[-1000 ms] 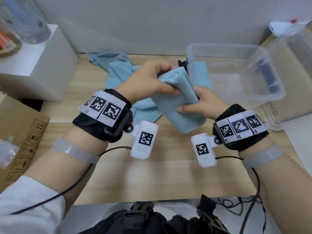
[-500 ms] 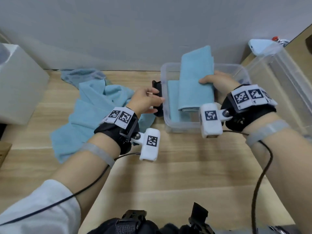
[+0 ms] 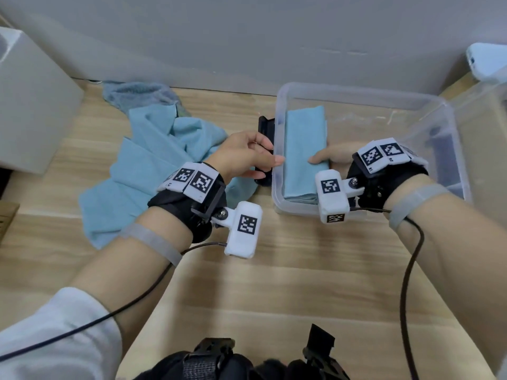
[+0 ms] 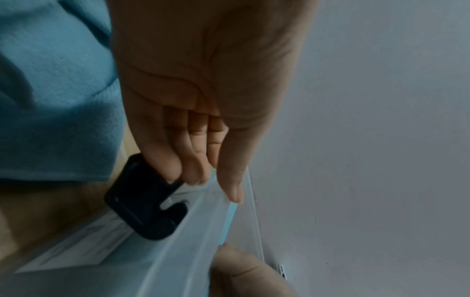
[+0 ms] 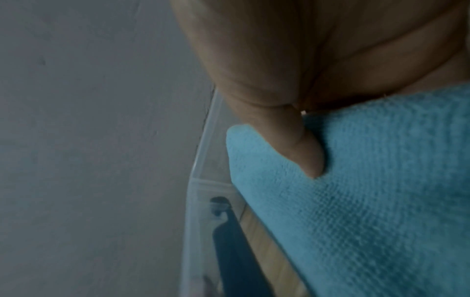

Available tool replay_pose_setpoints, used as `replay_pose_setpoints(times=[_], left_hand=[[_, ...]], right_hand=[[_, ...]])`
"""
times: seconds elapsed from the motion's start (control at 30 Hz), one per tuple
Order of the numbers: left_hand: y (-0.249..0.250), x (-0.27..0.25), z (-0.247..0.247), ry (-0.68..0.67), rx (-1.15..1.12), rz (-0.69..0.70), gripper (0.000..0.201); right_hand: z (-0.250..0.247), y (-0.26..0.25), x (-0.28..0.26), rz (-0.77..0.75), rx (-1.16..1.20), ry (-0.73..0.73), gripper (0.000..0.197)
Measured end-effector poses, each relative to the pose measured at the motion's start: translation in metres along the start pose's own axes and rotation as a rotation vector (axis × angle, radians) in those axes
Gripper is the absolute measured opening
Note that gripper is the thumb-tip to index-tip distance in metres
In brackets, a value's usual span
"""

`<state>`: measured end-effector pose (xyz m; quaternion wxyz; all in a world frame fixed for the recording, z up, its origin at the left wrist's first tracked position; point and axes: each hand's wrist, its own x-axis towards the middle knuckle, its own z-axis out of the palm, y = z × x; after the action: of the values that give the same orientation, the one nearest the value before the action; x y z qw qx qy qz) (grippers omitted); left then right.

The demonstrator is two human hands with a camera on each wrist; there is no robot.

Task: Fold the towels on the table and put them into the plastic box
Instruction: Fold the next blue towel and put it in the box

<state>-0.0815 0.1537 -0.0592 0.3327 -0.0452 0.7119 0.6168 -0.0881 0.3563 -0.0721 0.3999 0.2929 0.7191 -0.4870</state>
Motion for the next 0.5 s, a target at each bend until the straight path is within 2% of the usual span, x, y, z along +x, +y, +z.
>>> replay_pose_setpoints(times=[0.1,0.17,0.2,0.3,0.37,0.4,0.5], left_hand=[[0.003,0.000,0.000,-0.011,0.007,0.001,0.029],[0.004,-0.002,0.000,-0.013,0.011,0.003,0.030],[0.004,-0.004,0.000,-0.012,0.013,0.008,0.030],[0.001,-0.011,-0.005,0.007,-0.021,0.058,0.035],[-0.005,-0.021,-0.015,0.069,-0.074,0.103,0.032],[-0.009,-0.026,-0.021,0.107,-0.094,0.122,0.029],[-0.025,-0.047,-0.046,0.216,-0.102,0.167,0.021]], right_hand=[[-0.008,0.006,0.019,-0.043,-0.067,0.067,0.059],[-0.011,0.006,0.024,-0.067,-0.060,0.110,0.066],[-0.004,0.000,0.009,-0.073,-0.049,0.143,0.067],[0.007,-0.017,-0.021,-0.200,-0.082,0.362,0.083],[0.014,-0.024,-0.040,-0.360,-0.077,0.494,0.081],[0.020,-0.027,-0.050,-0.445,-0.025,0.505,0.077],[0.050,-0.033,-0.074,-0.611,0.083,0.406,0.062]])
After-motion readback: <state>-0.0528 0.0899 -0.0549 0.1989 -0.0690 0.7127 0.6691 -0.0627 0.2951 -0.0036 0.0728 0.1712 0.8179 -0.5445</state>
